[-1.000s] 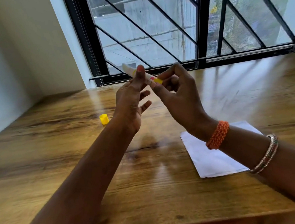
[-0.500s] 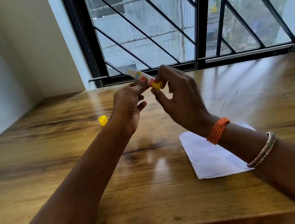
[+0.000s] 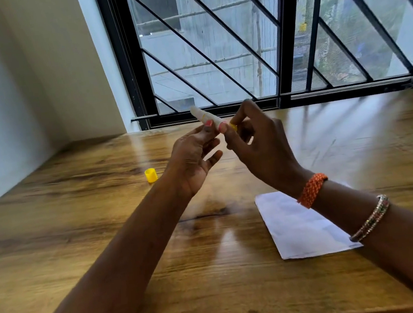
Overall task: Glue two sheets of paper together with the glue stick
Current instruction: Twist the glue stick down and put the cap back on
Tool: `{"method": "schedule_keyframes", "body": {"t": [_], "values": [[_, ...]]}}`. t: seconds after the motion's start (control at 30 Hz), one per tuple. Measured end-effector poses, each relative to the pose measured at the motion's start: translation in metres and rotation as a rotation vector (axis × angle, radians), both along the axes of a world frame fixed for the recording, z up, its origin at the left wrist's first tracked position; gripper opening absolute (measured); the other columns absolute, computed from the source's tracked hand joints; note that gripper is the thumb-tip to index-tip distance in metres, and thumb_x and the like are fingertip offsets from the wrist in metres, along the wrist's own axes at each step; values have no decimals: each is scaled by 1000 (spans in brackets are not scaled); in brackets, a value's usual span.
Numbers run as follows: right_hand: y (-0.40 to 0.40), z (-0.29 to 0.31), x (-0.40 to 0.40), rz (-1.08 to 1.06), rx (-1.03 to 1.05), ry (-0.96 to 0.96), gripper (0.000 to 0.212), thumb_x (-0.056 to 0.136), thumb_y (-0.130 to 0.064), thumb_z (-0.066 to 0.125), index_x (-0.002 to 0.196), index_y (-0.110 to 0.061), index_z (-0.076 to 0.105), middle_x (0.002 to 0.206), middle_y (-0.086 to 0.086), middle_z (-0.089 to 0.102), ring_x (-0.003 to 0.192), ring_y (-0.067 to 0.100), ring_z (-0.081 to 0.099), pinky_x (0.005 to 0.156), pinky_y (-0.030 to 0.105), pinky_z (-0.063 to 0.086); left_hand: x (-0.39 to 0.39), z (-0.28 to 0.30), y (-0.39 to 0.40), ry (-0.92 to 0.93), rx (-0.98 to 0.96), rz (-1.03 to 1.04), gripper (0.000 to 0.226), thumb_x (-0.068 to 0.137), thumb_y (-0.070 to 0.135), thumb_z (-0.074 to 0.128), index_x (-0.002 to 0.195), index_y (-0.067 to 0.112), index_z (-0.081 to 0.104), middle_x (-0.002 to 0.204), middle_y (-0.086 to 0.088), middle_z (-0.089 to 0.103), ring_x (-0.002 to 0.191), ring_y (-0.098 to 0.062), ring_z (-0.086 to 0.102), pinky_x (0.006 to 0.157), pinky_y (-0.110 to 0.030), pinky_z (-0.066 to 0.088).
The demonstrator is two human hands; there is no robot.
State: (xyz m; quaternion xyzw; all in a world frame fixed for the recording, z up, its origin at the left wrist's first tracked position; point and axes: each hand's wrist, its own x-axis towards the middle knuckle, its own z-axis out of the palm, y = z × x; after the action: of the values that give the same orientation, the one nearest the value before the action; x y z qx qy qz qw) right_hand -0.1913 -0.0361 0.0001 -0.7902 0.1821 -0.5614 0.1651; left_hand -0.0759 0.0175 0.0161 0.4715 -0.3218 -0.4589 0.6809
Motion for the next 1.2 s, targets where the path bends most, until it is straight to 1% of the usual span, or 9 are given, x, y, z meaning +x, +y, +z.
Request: {"method": "schedule_keyframes", "body": {"t": [0.23,0.43,0.53,0.63,0.73,0.8,0.9,1.0,1.2], "values": [[0,-1,-4,-344,-583,298,22,82,-3,63,103,-4,64,79,12,59,71,27,53,64,34,42,0,2,-1,-31,19,119,10,82,26,65,81,16,65,71,8,66,83,-13,43,66,-25,40],[2,1,-4,-133,-335,149,9,86,-11,63,90,-6,57,73,-1,56,62,16,50,59,31,42,1,-3,-4,20,-16,54,13,85,31,61,86,18,63,83,5,65,92,-14,47,76,-27,44],[0,0,-1,22,-84,16,17,92,-18,59,88,-6,48,60,10,57,51,26,52,48,42,44,3,-2,-5,51,-61,-44,18,89,32,54,85,16,62,97,-2,63,101,-15,54,96,-34,42],[1,-3,1,66,-52,16,19,92,-15,60,86,-2,47,65,16,59,54,28,53,49,42,45,4,-2,-7,57,-72,-1,16,89,27,55,85,13,62,88,-1,67,90,-13,59,95,-34,43],[1,-2,-1,-13,-351,209,7,86,-1,62,89,0,56,75,11,57,65,14,43,61,22,35,3,-2,-7,71,-54,127,13,85,22,63,77,12,61,70,0,64,73,-13,56,75,-27,49],[-2,-1,-3,-137,-573,355,12,82,4,62,93,-1,61,77,13,56,70,20,45,66,25,34,3,-3,-6,79,-53,162,11,83,20,65,78,10,62,69,-1,62,74,-14,53,68,-24,48],[-2,-1,-4,-251,-683,386,13,82,-1,65,94,-5,64,78,10,60,69,25,52,66,34,43,0,-2,-5,100,-97,166,34,84,15,64,115,6,54,83,-6,62,86,-19,55,74,-27,49],[0,-1,-5,-142,-441,273,18,81,-12,70,96,-9,60,81,1,60,68,13,51,65,33,47,1,0,-3,83,-173,209,55,83,10,64,130,22,39,85,-2,62,77,-14,61,72,-28,52],[2,-4,5,149,359,21,30,84,-32,68,99,-15,50,71,5,72,59,17,67,58,31,55,6,3,0,36,-196,255,50,84,7,62,127,20,41,84,-8,66,78,-17,65,75,-29,50]]}}
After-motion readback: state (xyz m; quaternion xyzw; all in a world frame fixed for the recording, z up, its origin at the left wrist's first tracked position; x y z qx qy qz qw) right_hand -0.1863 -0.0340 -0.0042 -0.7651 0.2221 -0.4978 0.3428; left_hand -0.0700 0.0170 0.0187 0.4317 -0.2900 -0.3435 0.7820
